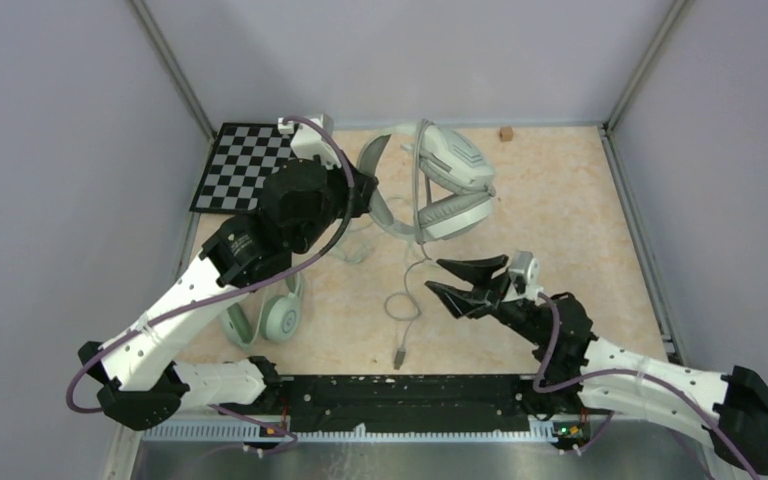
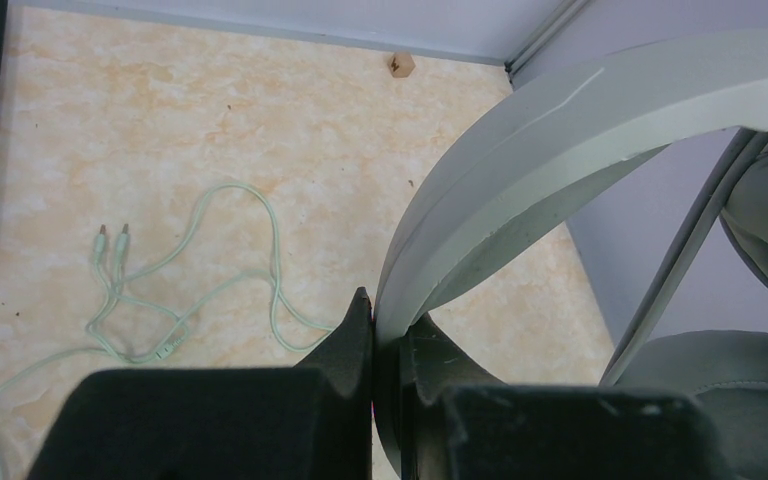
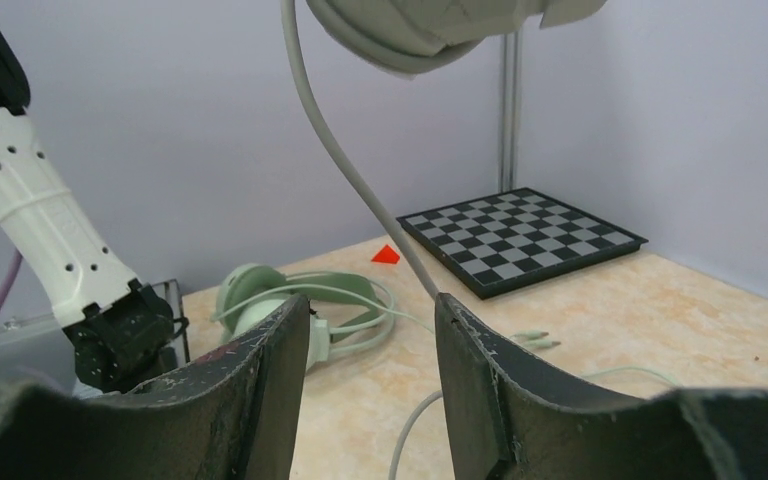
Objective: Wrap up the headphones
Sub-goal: Wrap the headphones cable around the headphones.
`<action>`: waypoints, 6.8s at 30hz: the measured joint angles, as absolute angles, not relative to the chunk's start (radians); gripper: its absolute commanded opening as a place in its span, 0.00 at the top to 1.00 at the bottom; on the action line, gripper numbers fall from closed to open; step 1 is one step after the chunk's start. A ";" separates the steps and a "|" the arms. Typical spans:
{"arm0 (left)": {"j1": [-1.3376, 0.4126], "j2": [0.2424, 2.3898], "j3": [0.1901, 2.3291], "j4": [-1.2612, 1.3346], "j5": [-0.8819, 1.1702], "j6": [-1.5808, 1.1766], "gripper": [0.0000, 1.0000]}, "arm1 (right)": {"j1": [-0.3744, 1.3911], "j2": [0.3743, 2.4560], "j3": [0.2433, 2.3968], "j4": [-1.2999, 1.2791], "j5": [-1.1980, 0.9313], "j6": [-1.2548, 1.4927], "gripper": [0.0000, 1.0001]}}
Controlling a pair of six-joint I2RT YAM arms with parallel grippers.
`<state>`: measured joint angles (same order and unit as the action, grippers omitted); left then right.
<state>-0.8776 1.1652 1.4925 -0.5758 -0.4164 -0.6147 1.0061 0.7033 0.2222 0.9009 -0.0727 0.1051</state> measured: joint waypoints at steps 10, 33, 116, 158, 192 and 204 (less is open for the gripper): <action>-0.878 1.165 1.493 -0.576 -0.408 -0.617 1.00 | 1.006 0.682 0.232 0.821 -0.057 0.090 0.46; -0.830 1.188 1.553 -0.646 0.020 -0.602 1.00 | 0.862 1.229 0.278 1.329 0.039 0.043 0.91; -0.929 1.137 1.170 -0.501 -0.271 0.698 1.00 | 0.702 0.752 0.703 -0.205 -0.329 0.345 0.95; -0.929 1.320 1.360 -0.607 -0.775 0.005 1.00 | 0.723 0.879 0.542 0.395 -0.571 0.583 0.89; -0.922 1.252 1.382 -0.522 -0.693 -0.299 1.00 | 0.958 0.871 0.627 0.275 -0.160 0.305 0.76; -0.921 1.251 1.424 -0.521 -0.691 -0.334 1.00 | 0.984 0.869 0.586 0.323 -0.130 0.241 0.76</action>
<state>-0.9215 1.2514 1.4239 -0.5205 -0.6914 -0.3344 0.9844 0.8688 0.5858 0.3233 -0.1295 0.2413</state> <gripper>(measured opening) 0.063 0.240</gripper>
